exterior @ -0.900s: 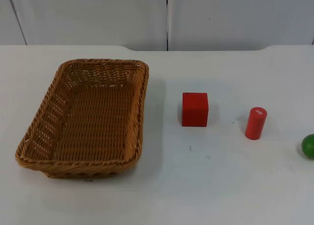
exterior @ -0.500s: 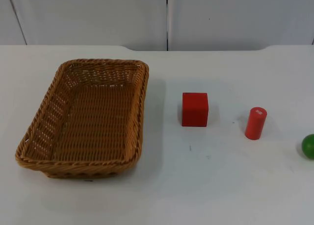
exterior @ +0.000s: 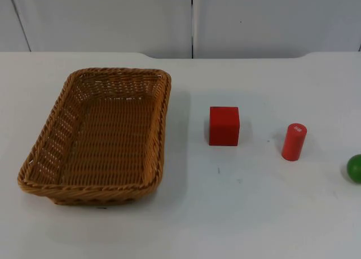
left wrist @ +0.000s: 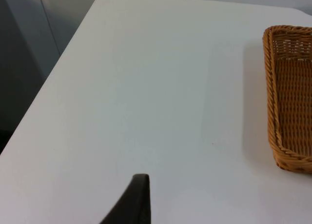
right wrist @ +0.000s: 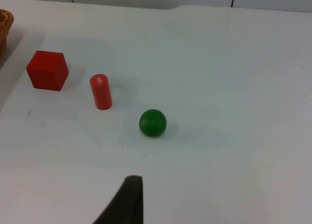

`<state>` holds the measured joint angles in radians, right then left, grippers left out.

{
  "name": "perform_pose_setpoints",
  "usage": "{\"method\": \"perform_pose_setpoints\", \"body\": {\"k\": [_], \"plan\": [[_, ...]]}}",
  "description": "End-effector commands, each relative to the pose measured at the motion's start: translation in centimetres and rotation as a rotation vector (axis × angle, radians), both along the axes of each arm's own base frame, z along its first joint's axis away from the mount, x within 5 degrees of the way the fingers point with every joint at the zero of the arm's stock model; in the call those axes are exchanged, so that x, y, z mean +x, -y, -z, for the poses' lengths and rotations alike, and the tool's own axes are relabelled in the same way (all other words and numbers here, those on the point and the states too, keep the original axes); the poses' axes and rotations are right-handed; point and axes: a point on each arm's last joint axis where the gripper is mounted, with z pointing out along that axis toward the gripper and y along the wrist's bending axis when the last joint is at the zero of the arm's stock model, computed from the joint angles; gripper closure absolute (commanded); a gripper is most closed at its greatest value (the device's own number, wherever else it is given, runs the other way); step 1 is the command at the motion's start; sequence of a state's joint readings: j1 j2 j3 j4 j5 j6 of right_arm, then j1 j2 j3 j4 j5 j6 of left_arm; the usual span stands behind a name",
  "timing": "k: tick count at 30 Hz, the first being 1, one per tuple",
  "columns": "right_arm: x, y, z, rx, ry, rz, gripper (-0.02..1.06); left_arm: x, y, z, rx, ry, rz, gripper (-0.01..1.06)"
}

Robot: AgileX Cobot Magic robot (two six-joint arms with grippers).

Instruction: Pick up the basket with the left hand and place the object to the left of the red cylinder into the basket with the right hand.

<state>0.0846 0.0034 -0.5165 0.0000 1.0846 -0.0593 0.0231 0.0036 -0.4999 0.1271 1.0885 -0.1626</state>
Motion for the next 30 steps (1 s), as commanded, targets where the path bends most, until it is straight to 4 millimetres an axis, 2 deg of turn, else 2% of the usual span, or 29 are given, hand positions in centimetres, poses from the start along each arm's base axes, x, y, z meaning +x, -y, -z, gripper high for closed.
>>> {"method": "perform_pose_setpoints", "body": {"k": [1, 30], "plan": [[-0.02, 0.0, -0.01, -0.009, 0.009, -0.002, -0.01, 0.01, -0.02, 0.04, 0.004, 0.006, -0.003, 0.0], [-0.02, 0.0, -0.01, -0.009, 0.009, -0.002, -0.01, 0.01, -0.02, 0.04, 0.004, 0.006, -0.003, 0.0]]}}
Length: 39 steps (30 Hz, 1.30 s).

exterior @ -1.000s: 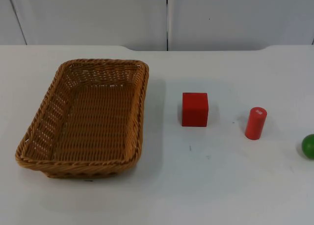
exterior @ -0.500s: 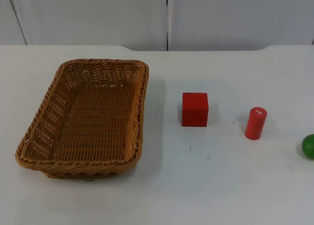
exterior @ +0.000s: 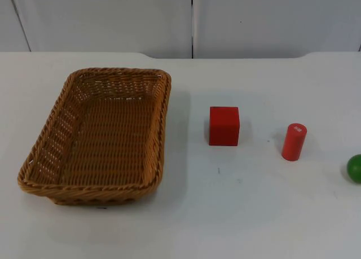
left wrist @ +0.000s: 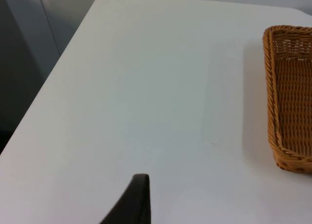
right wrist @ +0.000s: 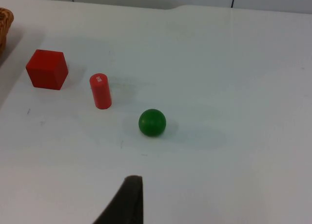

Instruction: Pick up the basket with the left hand and place the object to the left of the red cylinder into the basket with the right hand.

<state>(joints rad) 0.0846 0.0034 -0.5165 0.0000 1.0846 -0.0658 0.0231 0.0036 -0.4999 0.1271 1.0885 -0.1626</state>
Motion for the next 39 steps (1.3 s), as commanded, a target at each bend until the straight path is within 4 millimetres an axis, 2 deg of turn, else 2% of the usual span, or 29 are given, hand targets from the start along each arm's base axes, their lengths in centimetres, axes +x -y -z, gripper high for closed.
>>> {"method": "perform_pose_setpoints", "body": {"k": [1, 4, 9, 19, 32, 37, 39], "plan": [[0.0, 0.0, 0.0, -0.003, 0.008, 0.001, -0.01, 0.1, 0.0, 0.0, 0.003, 0.001, -0.003, 0.0], [0.0, 0.0, 0.0, -0.003, 0.008, 0.001, -0.01, 0.4, 0.0, -0.5, -0.009, 0.005, -0.005, 0.0], [0.0, 0.0, 0.0, -0.003, 0.008, 0.001, -0.01, 0.5, 0.1, -3.7, -0.001, 0.044, 0.013, 0.0], [0.0, 0.0, 0.0, -0.003, 0.008, 0.001, -0.01, 1.3, 0.4, -6.9, -0.017, 0.099, 0.047, 0.0], [0.0, 0.0, 0.0, -0.003, 0.008, 0.001, -0.01, 2.8, 1.1, -7.8, -0.075, 0.158, 0.105, 0.0], [0.0, 0.0, 0.0, -0.005, 0.008, 0.0, -0.01, 4.3, 1.4, -8.2, -0.08, 0.167, 0.146, 0.0], [0.0, 0.0, 0.0, -0.005, 0.008, 0.0, -0.01, 5.7, 1.7, -8.4, -0.084, 0.159, 0.177, 0.0]]}}
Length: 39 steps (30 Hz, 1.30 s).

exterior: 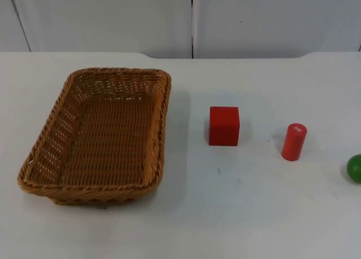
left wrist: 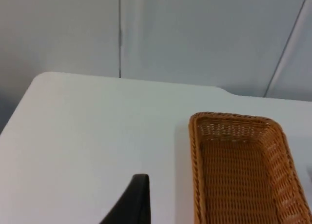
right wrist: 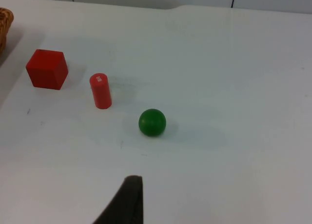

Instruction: Pick up the basket with the left hand and place the object to the left of the red cylinder into the basket with the right hand.

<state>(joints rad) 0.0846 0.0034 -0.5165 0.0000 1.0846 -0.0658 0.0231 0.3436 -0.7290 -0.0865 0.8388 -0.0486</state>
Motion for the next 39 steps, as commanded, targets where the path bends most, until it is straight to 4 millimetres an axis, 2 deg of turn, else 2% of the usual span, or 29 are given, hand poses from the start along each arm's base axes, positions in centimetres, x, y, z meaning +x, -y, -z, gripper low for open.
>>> {"method": "perform_pose_setpoints", "body": {"k": [1, 9, 10, 14, 15, 25, 37, 39], "plan": [[0.0, 0.0, 0.0, -0.005, 0.008, 0.0, -0.01, 0.8, 0.2, -0.4, -0.008, 0.021, 0.023, 0.0], [0.0, 0.0, 0.0, -0.005, 0.008, 0.0, -0.01, 5.3, 1.3, 0.5, -0.02, -0.101, 0.16, 0.0], [0.0, 0.0, 0.0, -0.005, 0.008, 0.0, -0.01, 5.3, 1.3, 0.5, -0.02, -0.101, 0.16, 0.0], [0.0, 0.0, 0.0, -0.005, 0.008, 0.0, -0.01, 8.2, 2.0, 1.6, -0.05, -0.197, 0.249, 0.0], [0.0, 0.0, 0.0, -0.005, 0.008, 0.0, -0.01, 8.2, 2.0, 1.6, -0.05, -0.197, 0.249, 0.0], [0.0, 0.0, 0.0, -0.005, 0.008, 0.0, -0.01, 13.6, 3.3, 5.1, -0.126, -0.384, 0.409, 0.0], [0.0, 0.0, 0.0, -0.005, 0.008, 0.0, -0.01, 18.0, 3.9, 9.8, -0.21, -0.556, 0.472, 0.0], [0.0, 0.0, 0.0, -0.005, 0.008, 0.0, -0.01, 18.2, 3.9, 9.9, -0.217, -0.558, 0.474, 0.0]]}}
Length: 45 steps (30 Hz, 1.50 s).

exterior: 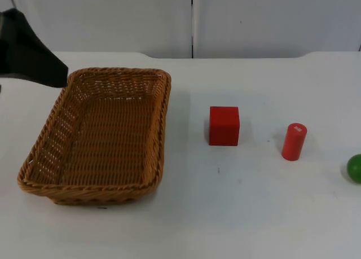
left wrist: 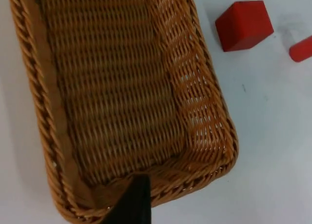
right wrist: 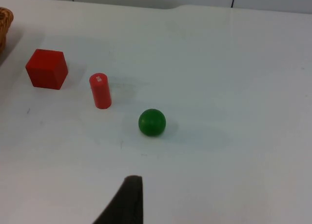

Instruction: Pick up the basket with the left hand and place the object to the left of the red cylinder into the basket with the right hand.

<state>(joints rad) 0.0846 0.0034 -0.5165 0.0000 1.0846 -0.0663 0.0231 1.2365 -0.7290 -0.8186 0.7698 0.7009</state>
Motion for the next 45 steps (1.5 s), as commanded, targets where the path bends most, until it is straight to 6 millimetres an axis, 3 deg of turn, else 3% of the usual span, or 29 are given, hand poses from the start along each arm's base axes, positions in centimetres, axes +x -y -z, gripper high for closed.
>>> {"method": "perform_pose_setpoints", "body": {"k": [1, 18, 22, 31, 45], "plan": [[0.0, 0.0, 0.0, -0.005, 0.008, 0.0, -0.01, 0.7, 0.3, 0.1, -0.029, 0.011, 0.001, 0.0], [0.0, 0.0, 0.0, -0.005, 0.008, 0.0, -0.01, 9.0, -0.7, 2.6, 0.071, -0.098, -0.05, 0.0], [0.0, 0.0, 0.0, -0.005, 0.008, 0.0, -0.01, 10.4, -1.2, 3.9, 0.111, -0.143, -0.074, 0.0], [0.0, 0.0, 0.0, -0.005, 0.008, 0.0, -0.01, 13.7, -2.0, 8.8, 0.193, -0.23, -0.106, 0.0], [0.0, 0.0, 0.0, -0.005, 0.008, 0.0, -0.01, 17.3, -2.1, 13.2, 0.228, -0.298, -0.047, 0.0]]}}
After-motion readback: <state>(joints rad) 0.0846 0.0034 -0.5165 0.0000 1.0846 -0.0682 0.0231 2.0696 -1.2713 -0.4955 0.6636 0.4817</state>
